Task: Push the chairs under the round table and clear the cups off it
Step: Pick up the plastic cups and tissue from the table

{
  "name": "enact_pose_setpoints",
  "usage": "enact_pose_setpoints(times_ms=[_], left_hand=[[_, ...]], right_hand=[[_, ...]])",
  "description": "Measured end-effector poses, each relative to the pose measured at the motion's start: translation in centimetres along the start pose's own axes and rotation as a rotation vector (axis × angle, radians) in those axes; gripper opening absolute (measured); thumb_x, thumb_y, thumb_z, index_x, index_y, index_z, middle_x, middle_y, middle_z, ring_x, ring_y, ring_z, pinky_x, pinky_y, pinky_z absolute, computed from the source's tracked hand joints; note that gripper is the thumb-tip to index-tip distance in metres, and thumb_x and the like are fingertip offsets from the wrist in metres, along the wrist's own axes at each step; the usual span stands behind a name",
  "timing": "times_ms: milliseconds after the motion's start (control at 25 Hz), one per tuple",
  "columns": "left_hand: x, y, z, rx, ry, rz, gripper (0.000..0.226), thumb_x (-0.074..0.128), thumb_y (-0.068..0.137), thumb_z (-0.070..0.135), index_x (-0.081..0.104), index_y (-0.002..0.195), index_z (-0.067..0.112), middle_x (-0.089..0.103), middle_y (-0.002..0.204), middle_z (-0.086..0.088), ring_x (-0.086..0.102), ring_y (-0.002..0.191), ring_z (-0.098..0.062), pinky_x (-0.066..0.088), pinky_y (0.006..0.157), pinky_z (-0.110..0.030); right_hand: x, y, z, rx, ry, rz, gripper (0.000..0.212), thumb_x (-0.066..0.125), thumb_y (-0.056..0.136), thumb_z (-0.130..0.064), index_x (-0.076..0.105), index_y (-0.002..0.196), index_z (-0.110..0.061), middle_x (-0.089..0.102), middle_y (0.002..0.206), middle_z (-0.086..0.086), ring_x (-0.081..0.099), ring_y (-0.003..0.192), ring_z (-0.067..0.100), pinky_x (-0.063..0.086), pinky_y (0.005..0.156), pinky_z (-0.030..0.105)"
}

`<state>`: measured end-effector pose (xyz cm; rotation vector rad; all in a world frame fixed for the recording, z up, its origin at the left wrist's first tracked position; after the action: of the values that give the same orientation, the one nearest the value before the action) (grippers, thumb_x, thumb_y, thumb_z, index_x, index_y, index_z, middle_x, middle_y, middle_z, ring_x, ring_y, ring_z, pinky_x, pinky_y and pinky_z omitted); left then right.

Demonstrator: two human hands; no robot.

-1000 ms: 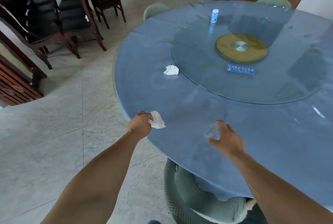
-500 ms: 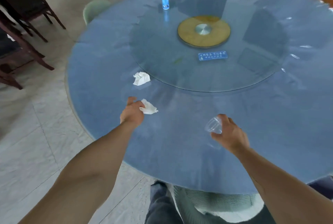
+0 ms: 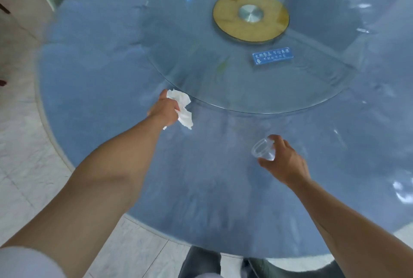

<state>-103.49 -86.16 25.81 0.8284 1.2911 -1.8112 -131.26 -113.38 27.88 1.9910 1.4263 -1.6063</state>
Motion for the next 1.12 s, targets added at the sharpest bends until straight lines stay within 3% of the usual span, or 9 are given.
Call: enact_pose_setpoints(times_ms=[80,160,240,400,520,800,960,1120], left_hand=[[-0.2,1.7,0.8,0.067,0.121,-0.042,0.039,0.051,0.090,0.010,0.064,0.122,0.029,0.006,0.163,0.014,0.057,0.116,-0.032,0.048,0.078,-0.033],[-0.2,2.9,1.2,0.059,0.214,-0.103,0.035,0.052,0.093,0.014,0.064,0.122,0.028,0.015,0.161,0.008,0.055,0.120,-0.030,0.049,0.093,-0.040],[0.0,3.7,1.3,0.039,0.221,-0.137,0.033,0.055,0.092,0.019,0.063,0.124,0.020,0.033,0.150,-0.002,0.059,0.107,-0.031,0.050,0.087,-0.039],[-0.5,3.2,2.0,0.088,0.266,-0.044,0.031,0.051,0.091,0.021,0.068,0.117,0.024,0.046,0.131,-0.009,0.060,0.094,-0.034,0.046,0.073,-0.034],[-0.4,1.8,2.5,0.103,0.240,-0.106,0.034,0.049,0.080,0.023,0.071,0.106,0.022,0.070,0.097,-0.009,0.062,0.078,-0.027,0.043,0.064,-0.028],[0.6,-3.9,6.5,0.224,0.142,-0.098,0.023,0.046,0.089,0.015,0.069,0.092,0.018,0.063,0.074,-0.004,0.056,0.053,-0.021,0.038,0.050,-0.023],[5.3,-10.7,14.4,0.410,0.095,-0.146,0.026,0.042,0.088,0.016,0.067,0.084,0.024,0.066,0.079,-0.003,0.058,0.055,-0.022,0.043,0.051,-0.022],[11.5,-19.6,22.9,0.603,0.117,-0.198,0.018,0.045,0.086,0.014,0.056,0.076,0.024,0.061,0.078,0.004,0.057,0.061,-0.020,0.044,0.051,-0.024]], right_hand=[[0.0,0.4,-0.1,0.039,0.017,0.011,0.067,0.071,0.077,-0.042,0.037,0.134,-0.037,0.056,0.130,-0.001,0.062,0.109,0.034,0.050,0.086,0.041],[-0.1,0.9,-0.2,0.073,0.034,0.029,0.067,0.071,0.077,-0.042,0.038,0.135,-0.036,0.056,0.129,-0.001,0.061,0.109,0.035,0.050,0.085,0.040],[0.0,1.1,-0.2,0.093,0.050,0.034,0.067,0.072,0.077,-0.041,0.038,0.135,-0.035,0.056,0.130,0.000,0.061,0.109,0.034,0.050,0.085,0.040],[0.1,-0.1,0.1,0.117,0.070,0.045,0.067,0.072,0.077,-0.039,0.038,0.134,-0.035,0.055,0.130,-0.003,0.061,0.108,0.032,0.051,0.084,0.040],[-0.6,-1.4,0.7,0.133,0.059,0.044,0.067,0.071,0.077,-0.041,0.035,0.134,-0.035,0.054,0.132,-0.003,0.061,0.108,0.033,0.051,0.083,0.040],[-4.5,-5.1,3.2,0.150,0.064,0.121,0.070,0.069,0.079,-0.044,0.031,0.137,-0.035,0.053,0.132,-0.003,0.061,0.108,0.034,0.052,0.083,0.040],[-7.8,-9.6,7.8,0.167,0.087,0.230,0.070,0.069,0.079,-0.044,0.033,0.139,-0.033,0.054,0.132,-0.002,0.061,0.109,0.032,0.050,0.082,0.037],[-10.7,-17.8,16.5,0.246,0.118,0.358,0.071,0.071,0.079,-0.045,0.033,0.139,-0.031,0.054,0.132,-0.002,0.062,0.107,0.029,0.051,0.083,0.038]])
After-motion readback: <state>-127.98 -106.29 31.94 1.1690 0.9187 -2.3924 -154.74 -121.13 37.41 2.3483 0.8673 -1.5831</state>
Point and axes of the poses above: each hand's wrist, its own y-axis towards the middle knuckle, its own x-axis out of the palm, z = x × y, the point moved 7 cm from there along y, towards the middle knuckle
